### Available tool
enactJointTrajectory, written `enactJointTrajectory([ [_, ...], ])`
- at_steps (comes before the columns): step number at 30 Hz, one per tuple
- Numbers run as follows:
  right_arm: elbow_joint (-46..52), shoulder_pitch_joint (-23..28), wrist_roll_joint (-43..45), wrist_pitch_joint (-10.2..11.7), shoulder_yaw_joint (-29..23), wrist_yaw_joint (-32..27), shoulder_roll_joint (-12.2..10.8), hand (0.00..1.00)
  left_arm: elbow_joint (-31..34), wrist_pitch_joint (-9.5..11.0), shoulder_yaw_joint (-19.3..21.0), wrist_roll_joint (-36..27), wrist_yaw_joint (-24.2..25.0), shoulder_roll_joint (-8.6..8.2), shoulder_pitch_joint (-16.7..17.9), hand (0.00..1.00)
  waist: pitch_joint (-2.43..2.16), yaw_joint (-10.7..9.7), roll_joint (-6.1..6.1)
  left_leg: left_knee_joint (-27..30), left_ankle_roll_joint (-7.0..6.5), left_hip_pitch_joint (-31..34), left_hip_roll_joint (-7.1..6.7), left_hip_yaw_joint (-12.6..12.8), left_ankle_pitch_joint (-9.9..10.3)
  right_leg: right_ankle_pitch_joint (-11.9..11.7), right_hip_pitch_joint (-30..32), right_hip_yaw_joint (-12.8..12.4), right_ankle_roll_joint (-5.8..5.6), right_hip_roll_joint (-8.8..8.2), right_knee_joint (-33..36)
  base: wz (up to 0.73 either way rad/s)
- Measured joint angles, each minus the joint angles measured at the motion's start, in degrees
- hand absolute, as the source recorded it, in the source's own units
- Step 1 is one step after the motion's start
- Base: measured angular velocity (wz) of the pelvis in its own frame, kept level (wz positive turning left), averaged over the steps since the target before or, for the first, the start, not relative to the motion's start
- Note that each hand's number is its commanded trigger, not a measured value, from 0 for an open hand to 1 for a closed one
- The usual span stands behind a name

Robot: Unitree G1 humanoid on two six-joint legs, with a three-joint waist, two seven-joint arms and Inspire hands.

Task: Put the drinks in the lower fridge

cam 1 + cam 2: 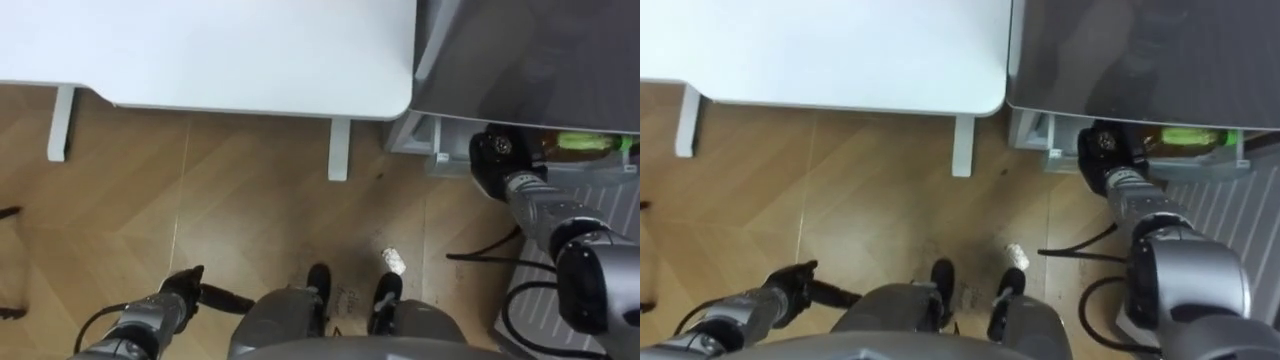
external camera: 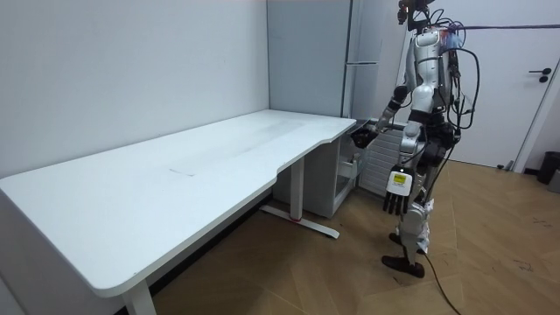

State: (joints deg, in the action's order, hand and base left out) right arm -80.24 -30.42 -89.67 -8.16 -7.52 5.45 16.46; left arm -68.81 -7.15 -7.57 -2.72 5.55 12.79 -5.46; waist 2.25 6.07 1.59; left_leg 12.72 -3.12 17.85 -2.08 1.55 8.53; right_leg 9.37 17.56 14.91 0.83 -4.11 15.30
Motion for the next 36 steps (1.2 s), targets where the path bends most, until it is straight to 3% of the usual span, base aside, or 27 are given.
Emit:
enactJointTrajectory([
  [5, 0.0, -0.24, 0.62, -0.23, 0.06, -1.08, 1.7, 0.0, 0.04, -0.37, -1.64, 0.01, 0.38, 1.4, 0.0, 0.0, 0.24, 0.27, -0.37, 0.05, -0.25, 0.77, -0.32, -0.04, -0.31, 0.03, 0.83, 1.07, -0.04, -0.59, 0.6, 0.03],
  [13, 0.03, -1.16, 0.92, 0.0, 1.58, -1.17, 2.54, 0.0, 0.35, -0.33, -1.77, 0.02, 1.21, 2.28, -0.25, 0.0, 0.68, 0.22, -1.15, 0.97, -0.57, 1.46, -0.69, 0.26, -0.5, 0.07, 1.51, 1.59, -0.12, -1.31, 1.79, 0.01],
  [27, 0.1, -1.35, 1.66, -0.18, 1.74, -1.16, 2.72, 0.0, 0.73, 0.07, -1.63, 1.0, 1.31, 2.27, 0.04, 0.0, 0.57, -0.11, -1.31, 2.17, -0.94, -0.24, -0.84, 1.56, -0.72, 0.28, 0.04, 1.0, -0.34, -1.78, 3.36, -0.01],
  [33, -0.03, 0.74, 2.48, -0.8, 1.1, -0.59, 2.7, 0.0, 0.69, -0.01, 0.15, 2.55, 1.26, 2.16, 1.26, 0.0, -0.1, -1.21, -1.34, 2.16, -0.94, -2.13, -0.78, 1.36, -0.71, 0.21, -2.73, 1.42, -0.47, -1.18, 2.03, 0.06],
  [36, -0.01, 4.03, 2.91, -0.73, 0.1, 2.22, 2.72, 0.0, 0.7, 0.01, 2.01, 3.51, 1.28, 2.19, 1.76, 0.0, -1.11, -1.45, -1.31, 2.09, -0.93, -3.71, -0.67, 1.63, -0.71, -0.07, -5.3, 1.97, -0.65, -0.84, 0.25, 0.1],
])
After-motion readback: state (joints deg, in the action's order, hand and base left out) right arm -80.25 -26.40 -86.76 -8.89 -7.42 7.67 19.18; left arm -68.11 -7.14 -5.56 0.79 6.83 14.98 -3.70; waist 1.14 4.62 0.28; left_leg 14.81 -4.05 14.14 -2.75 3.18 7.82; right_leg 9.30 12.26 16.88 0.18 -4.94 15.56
